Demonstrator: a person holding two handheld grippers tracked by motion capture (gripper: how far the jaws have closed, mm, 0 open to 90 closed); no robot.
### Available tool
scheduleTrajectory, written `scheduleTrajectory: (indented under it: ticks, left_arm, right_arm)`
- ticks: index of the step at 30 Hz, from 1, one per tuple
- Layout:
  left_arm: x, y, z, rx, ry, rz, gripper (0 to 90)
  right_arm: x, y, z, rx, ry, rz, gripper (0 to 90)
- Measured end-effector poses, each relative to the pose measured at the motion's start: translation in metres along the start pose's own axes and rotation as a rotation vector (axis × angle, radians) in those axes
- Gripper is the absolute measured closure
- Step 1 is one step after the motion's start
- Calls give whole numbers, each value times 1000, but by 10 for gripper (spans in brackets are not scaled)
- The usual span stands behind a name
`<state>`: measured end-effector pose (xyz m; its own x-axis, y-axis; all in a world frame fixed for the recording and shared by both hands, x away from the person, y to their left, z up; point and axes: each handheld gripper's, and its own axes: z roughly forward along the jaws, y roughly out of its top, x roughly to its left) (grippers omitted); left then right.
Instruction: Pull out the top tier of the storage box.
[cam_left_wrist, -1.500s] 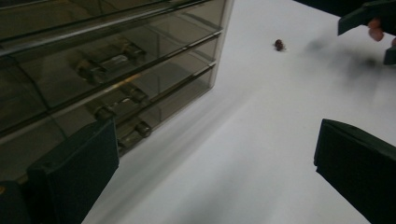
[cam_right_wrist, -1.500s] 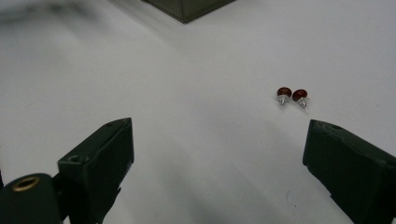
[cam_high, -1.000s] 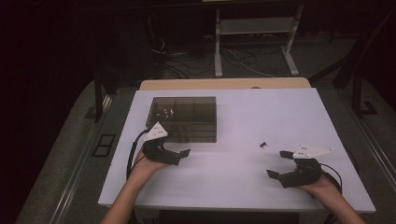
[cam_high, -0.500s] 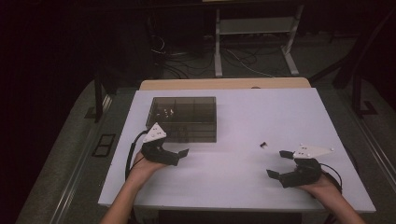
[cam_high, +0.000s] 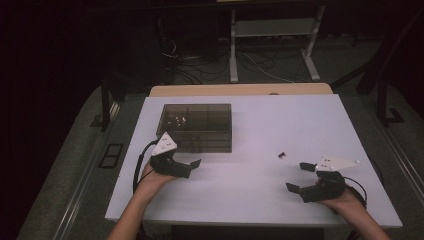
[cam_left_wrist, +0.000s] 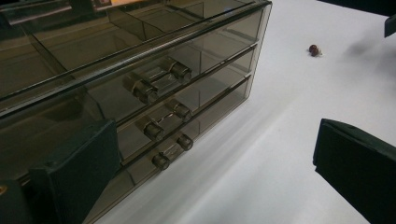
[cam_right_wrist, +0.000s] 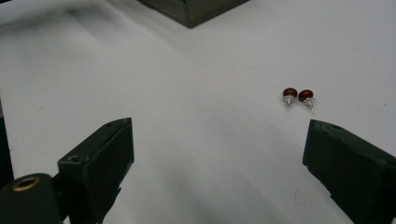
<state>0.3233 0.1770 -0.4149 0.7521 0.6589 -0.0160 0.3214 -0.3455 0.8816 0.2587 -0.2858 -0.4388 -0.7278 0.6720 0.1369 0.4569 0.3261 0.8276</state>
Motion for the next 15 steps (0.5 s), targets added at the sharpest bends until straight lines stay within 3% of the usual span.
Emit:
scheduleTrajectory:
  ticks: [15]
  left_arm:
    - [-2, 0, -4, -10, 44, 42, 0]
  right_arm:
    - [-1, -1, 1, -1, 9, -3, 82]
